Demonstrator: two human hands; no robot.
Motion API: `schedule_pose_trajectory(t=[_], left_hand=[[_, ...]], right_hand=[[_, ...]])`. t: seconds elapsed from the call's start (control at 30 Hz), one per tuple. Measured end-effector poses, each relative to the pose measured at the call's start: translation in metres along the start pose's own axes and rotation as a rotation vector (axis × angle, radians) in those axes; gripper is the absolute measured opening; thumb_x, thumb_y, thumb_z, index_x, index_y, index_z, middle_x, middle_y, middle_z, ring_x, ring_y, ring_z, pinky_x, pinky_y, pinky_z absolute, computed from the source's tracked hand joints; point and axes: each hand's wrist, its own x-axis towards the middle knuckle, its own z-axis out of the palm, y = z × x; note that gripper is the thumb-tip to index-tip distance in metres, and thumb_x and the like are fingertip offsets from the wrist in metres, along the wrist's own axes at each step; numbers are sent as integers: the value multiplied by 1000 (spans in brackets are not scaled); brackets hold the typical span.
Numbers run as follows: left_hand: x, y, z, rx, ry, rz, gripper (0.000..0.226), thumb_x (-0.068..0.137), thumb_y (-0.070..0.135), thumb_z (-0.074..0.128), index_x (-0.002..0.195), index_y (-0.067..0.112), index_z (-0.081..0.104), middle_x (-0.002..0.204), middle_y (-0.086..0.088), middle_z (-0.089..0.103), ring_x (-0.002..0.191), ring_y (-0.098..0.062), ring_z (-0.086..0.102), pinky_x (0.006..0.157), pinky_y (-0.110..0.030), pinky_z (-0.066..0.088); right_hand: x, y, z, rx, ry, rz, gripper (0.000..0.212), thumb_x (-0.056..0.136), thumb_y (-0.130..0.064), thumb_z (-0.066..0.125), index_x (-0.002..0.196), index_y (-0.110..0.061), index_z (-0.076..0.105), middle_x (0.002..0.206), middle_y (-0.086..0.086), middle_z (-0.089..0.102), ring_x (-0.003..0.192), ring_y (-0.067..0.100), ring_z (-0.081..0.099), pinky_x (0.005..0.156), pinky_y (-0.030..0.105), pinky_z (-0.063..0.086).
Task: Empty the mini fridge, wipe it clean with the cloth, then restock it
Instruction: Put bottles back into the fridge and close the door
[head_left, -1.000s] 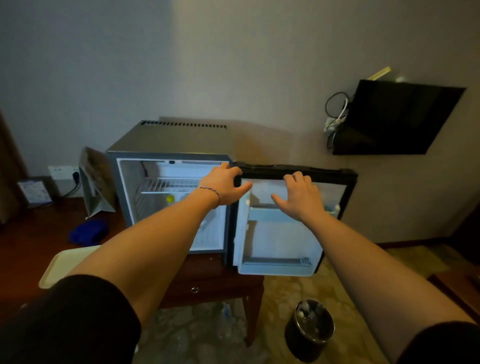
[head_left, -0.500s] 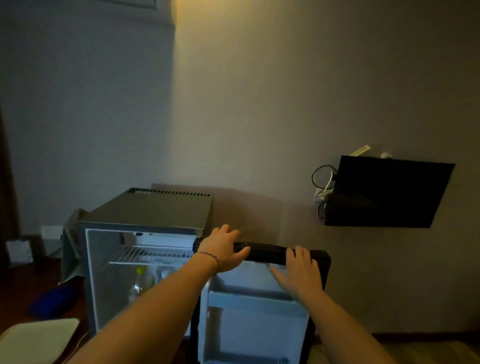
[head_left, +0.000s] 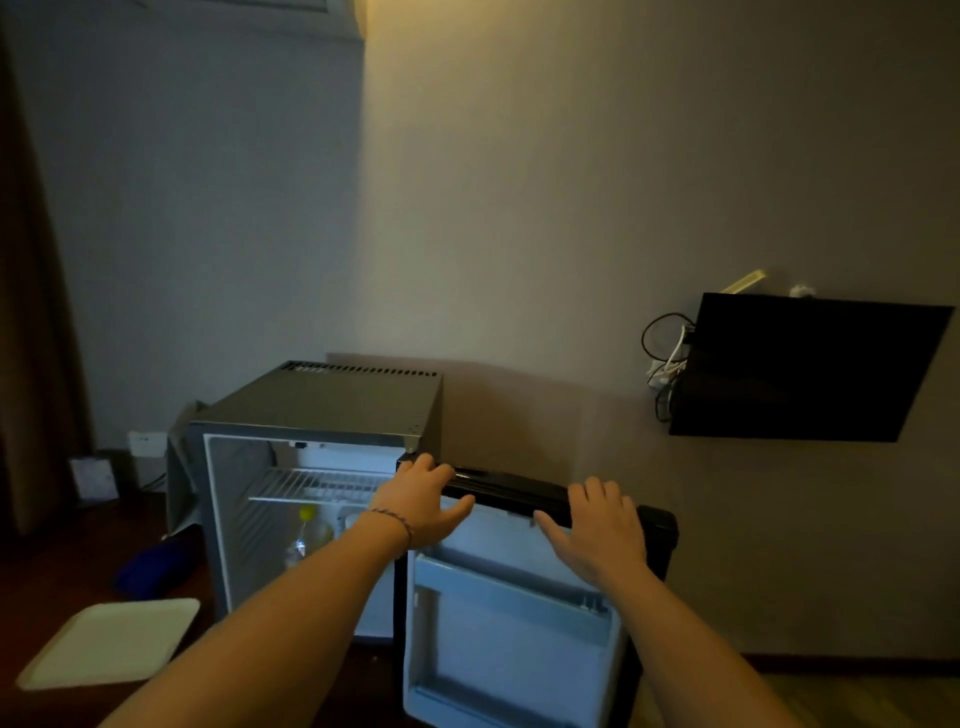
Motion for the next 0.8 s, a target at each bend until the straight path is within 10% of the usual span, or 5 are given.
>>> schedule_pose_trajectory(t=[0.5, 0.8], left_hand=[[-124, -119, -41, 13, -26, 25, 62, 94, 63, 44, 138, 20, 50, 132, -8, 49, 118, -27, 50, 99, -43, 48], [-202, -207, -65, 21, -79, -61, 67, 92, 68, 40, 138, 22, 50, 136, -8, 46, 120, -28, 49, 99, -44, 48]], right_hand=[[-92, -126, -67, 26, -224, 70, 51, 98, -60, 40, 112, -12, 50, 115, 9, 51, 108, 28, 49, 85, 39, 49], [-118, -249, -94, 151, -316, 37, 45, 95, -53, 52, 75, -13, 46, 89, 6, 44, 80, 26, 48, 61, 36, 42]])
